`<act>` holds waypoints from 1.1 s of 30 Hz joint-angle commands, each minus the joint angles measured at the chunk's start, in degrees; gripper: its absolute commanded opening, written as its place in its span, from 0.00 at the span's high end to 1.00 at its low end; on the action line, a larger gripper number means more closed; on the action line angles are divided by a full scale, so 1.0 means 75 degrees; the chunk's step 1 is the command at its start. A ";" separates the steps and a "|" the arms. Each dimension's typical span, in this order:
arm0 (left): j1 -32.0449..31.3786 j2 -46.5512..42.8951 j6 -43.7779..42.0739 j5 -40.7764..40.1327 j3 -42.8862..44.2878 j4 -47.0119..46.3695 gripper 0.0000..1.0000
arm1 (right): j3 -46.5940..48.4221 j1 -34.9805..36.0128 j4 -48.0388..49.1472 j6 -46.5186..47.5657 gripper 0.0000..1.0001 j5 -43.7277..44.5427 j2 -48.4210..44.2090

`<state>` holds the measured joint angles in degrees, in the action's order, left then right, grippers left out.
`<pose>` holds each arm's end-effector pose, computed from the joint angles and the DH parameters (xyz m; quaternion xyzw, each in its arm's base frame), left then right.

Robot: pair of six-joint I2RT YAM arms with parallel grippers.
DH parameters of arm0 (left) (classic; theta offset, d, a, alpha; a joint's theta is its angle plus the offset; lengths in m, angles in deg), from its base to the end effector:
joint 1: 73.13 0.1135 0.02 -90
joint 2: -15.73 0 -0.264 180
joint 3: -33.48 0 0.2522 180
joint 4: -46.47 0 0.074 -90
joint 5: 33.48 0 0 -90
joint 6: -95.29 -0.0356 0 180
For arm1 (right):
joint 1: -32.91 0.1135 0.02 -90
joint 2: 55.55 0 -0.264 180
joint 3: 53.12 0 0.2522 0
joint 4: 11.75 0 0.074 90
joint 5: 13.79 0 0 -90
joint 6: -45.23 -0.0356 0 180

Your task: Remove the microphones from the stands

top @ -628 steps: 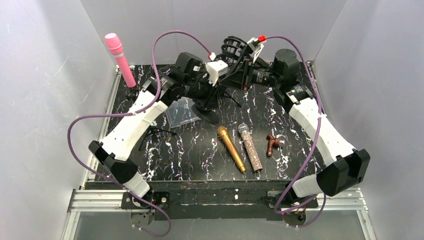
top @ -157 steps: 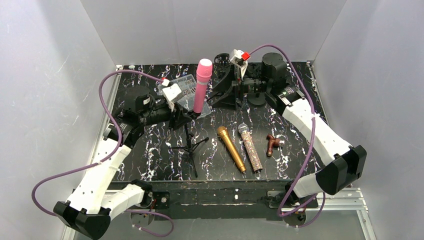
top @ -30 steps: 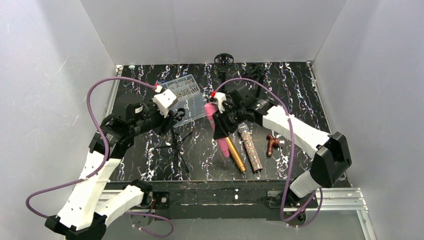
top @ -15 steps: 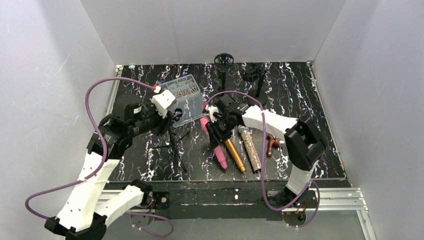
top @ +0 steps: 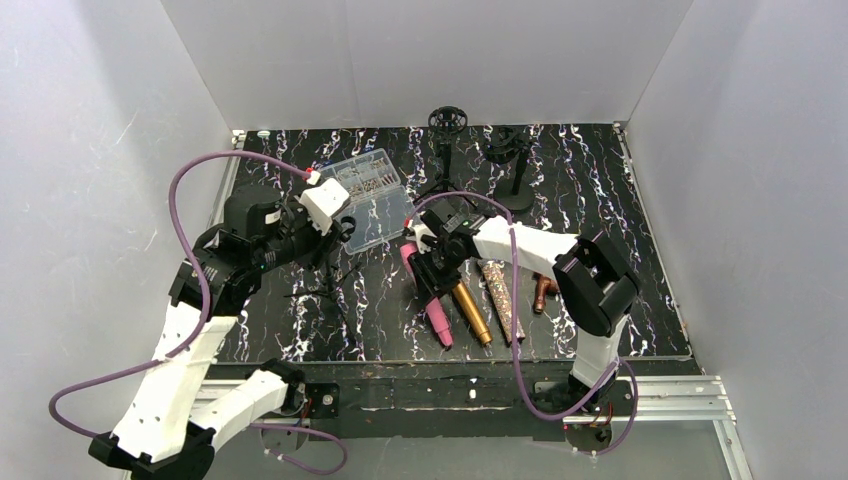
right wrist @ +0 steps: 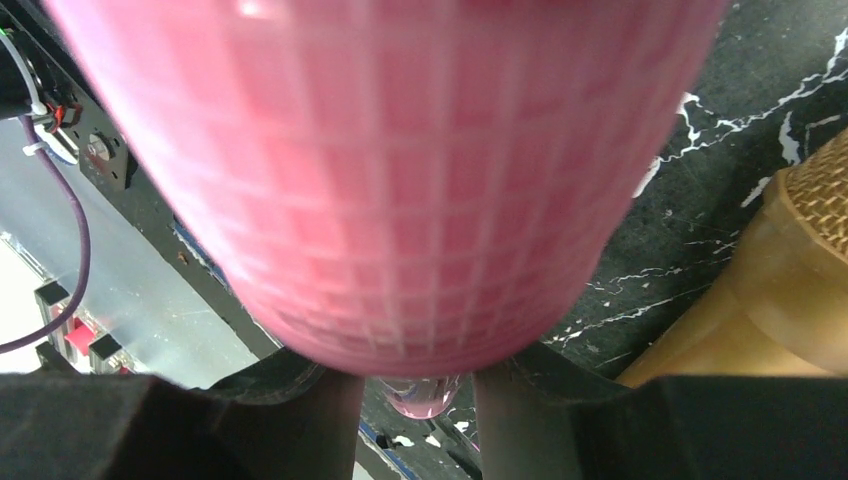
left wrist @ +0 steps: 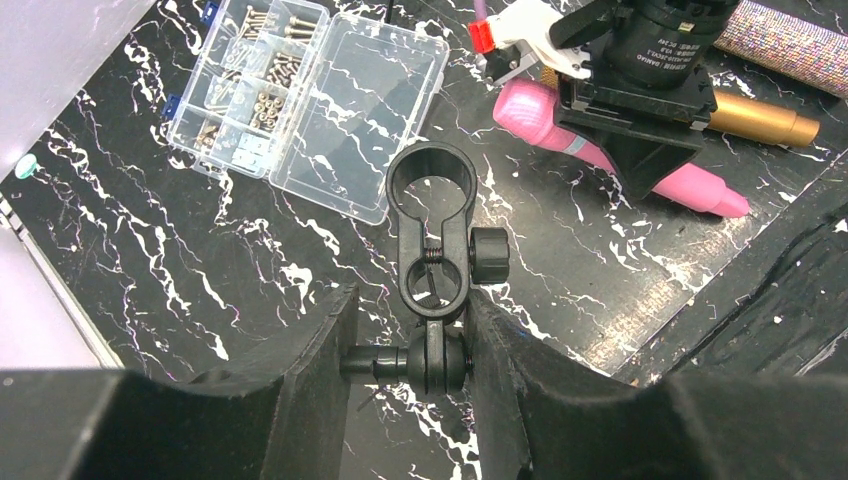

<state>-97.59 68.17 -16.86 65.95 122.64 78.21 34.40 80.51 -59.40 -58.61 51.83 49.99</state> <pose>0.1523 -0.0757 0.4830 0.3221 0.5945 -0.0703 0.7334 0.2416 0.2864 0.1929 -0.3200 0.9014 0.2827 0.0716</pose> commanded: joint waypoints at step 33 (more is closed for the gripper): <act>0.0046 -0.0286 -0.0187 -0.0213 -0.0168 0.0122 1.00 | 0.0349 0.0205 -0.0476 0.0579 0.95 0.1529 0.0929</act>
<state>-97.57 66.73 -16.42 65.89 121.94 78.12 35.93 81.80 -63.05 -56.54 59.81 55.47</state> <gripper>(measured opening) 0.389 0.458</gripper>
